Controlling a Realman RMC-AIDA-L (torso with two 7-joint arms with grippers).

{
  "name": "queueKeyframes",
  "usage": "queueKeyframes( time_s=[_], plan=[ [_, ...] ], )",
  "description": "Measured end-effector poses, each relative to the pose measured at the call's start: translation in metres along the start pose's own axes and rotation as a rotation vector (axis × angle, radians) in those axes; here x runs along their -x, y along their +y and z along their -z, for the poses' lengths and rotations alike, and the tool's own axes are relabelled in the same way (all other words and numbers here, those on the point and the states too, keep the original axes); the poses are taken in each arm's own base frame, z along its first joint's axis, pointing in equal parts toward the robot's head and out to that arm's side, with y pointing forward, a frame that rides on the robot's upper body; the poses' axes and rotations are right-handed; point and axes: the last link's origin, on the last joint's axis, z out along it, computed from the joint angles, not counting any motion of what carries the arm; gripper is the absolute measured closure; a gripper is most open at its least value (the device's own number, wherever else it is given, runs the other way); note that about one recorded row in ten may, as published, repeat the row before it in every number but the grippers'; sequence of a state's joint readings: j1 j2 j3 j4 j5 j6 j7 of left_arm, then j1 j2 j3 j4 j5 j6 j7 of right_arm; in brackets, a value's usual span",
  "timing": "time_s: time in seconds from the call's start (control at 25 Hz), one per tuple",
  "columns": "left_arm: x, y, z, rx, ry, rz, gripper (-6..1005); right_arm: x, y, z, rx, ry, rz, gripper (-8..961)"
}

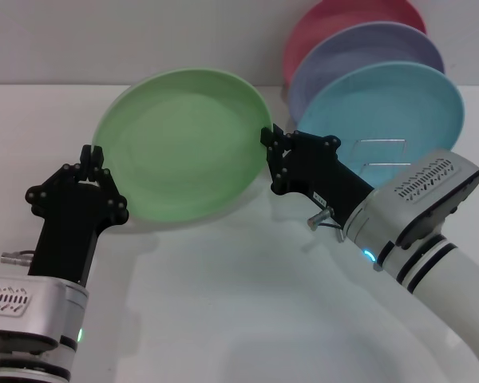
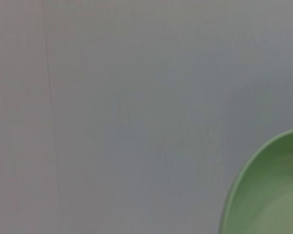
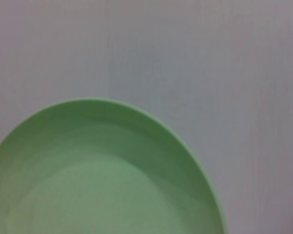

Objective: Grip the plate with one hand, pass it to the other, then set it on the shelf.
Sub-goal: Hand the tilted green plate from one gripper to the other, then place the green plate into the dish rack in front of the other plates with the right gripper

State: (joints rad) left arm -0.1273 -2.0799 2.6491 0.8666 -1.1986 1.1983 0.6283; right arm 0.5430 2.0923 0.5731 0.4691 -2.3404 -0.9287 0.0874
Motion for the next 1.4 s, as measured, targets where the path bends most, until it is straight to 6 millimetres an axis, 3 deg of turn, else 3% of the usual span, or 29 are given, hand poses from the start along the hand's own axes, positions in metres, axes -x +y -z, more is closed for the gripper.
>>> queueKeyframes(
  time_s=[0.32,0.64,0.8,0.88,0.92,0.96,1.08,1.2,1.4],
  plan=[
    [-0.003,0.006,0.002,0.047,0.029,0.003,964,0.000,-0.001,0.000,-0.004,-0.003,-0.002,929],
    [-0.014,-0.002,0.015,0.035,0.123,0.081,754,0.002,0.001,-0.001,-0.002,-0.010,-0.007,934],
    [-0.020,-0.027,0.019,-0.064,0.189,0.188,590,0.003,0.000,-0.001,-0.004,-0.013,-0.002,934],
    [-0.018,-0.047,0.017,-0.109,0.208,0.268,590,0.004,0.000,-0.001,-0.004,-0.026,0.000,934],
    [-0.012,-0.066,0.012,-0.134,0.217,0.340,590,0.008,-0.001,0.001,-0.004,-0.056,0.004,934],
    [-0.012,-0.066,0.012,-0.134,0.217,0.340,590,0.008,-0.001,0.001,-0.004,-0.056,0.004,934],
    [0.001,-0.094,0.001,-0.133,0.212,0.447,590,0.016,-0.003,0.008,-0.006,-0.130,0.011,935],
    [0.012,-0.112,-0.009,-0.117,0.188,0.539,590,0.023,-0.004,0.021,-0.018,-0.220,0.034,935],
    [0.028,-0.133,-0.026,-0.089,0.108,0.657,590,0.037,-0.007,0.060,-0.097,-0.413,0.100,935]
  ],
)
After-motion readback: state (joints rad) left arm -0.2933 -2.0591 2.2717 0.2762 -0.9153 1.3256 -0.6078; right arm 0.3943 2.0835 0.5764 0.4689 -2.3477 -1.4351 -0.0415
